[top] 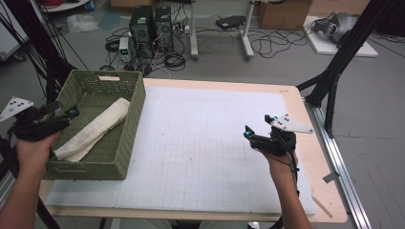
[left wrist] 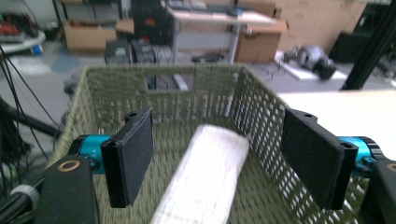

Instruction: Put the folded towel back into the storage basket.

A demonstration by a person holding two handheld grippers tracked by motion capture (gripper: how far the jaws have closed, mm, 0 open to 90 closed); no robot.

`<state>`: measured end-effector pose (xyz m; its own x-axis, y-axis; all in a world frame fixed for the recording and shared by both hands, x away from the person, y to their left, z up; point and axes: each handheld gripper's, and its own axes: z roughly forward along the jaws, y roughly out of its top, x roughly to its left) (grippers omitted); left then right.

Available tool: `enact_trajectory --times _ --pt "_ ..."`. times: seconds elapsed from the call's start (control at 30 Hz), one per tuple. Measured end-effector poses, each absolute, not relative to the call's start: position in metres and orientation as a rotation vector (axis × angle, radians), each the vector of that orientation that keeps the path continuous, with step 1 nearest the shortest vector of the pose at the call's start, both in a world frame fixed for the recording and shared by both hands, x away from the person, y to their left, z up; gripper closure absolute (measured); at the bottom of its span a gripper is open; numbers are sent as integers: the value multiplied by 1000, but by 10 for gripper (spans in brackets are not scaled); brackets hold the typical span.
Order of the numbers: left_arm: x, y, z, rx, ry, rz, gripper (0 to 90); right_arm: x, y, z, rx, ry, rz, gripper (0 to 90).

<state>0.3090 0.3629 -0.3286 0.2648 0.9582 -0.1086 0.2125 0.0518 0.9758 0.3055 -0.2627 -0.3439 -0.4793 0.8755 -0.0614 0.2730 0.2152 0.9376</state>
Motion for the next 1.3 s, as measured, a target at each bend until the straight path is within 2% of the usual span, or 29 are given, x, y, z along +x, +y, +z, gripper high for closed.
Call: enact_trajectory --times 0.23,0.37,0.77,1.3 --pt "295 360 -322 1306 1100 904 248 303 -263 -347 1064 1886 1263 213" --pt "289 354 -321 1280 1087 915 162 303 -262 -348 1068 1887 1258 213" --pt "281 291 -325 1374 923 768 164 299 -268 -357 1074 1895 1220 169" --pt "287 207 -332 1430 813 631 164 292 -282 -366 1095 1894 1217 119"
